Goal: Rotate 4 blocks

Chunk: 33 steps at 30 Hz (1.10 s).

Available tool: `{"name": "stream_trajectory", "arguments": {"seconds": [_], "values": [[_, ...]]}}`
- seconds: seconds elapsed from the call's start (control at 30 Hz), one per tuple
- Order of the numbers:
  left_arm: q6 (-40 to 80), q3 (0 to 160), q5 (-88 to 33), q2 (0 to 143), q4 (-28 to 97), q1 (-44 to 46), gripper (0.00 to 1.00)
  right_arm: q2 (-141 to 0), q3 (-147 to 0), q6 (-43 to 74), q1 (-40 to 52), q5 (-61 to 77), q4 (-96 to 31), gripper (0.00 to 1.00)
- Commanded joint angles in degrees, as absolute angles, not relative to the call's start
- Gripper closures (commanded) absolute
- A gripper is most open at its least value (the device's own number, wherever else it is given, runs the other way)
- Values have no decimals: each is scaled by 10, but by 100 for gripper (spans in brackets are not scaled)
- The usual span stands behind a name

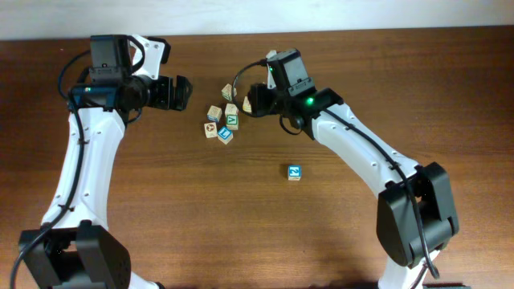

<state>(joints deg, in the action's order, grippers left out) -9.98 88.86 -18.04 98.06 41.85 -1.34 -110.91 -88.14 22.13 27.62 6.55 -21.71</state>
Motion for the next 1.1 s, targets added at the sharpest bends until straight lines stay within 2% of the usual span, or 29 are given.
{"name": "stream_trajectory", "arguments": {"seconds": [0.0,0.1,0.3,0.37,0.57,0.63,0.77,0.93,0.97,1.07], "values": [[-99,901,-185,985,417,-13,1,-1138,-943,210,279,37,-242,44],[-99,901,-184,985,417,-13,1,-1201,-1036,167,275,19,-275,44],[-99,901,-185,985,417,-13,1,-1310,-1036,200,283,-19,-209,43],[-99,901,-184,985,417,-13,1,-1331,-1036,200,290,-18,-193,36],[-99,901,-185,985,417,-13,1,-1372,-1034,207,300,-22,-180,36],[-99,901,-184,985,417,-13,1,-1374,-1034,206,300,-43,-191,48],[-99,901,-185,985,417,-13,1,-1374,-1034,206,300,-64,-207,62],[-99,901,-185,985,417,-13,1,-1331,-1044,203,300,-61,-249,64],[-99,901,-184,985,417,-13,1,-1289,-1046,202,300,-53,-281,68],[-99,901,-184,985,417,-13,1,-1193,-1046,202,300,-16,-378,68]]}}
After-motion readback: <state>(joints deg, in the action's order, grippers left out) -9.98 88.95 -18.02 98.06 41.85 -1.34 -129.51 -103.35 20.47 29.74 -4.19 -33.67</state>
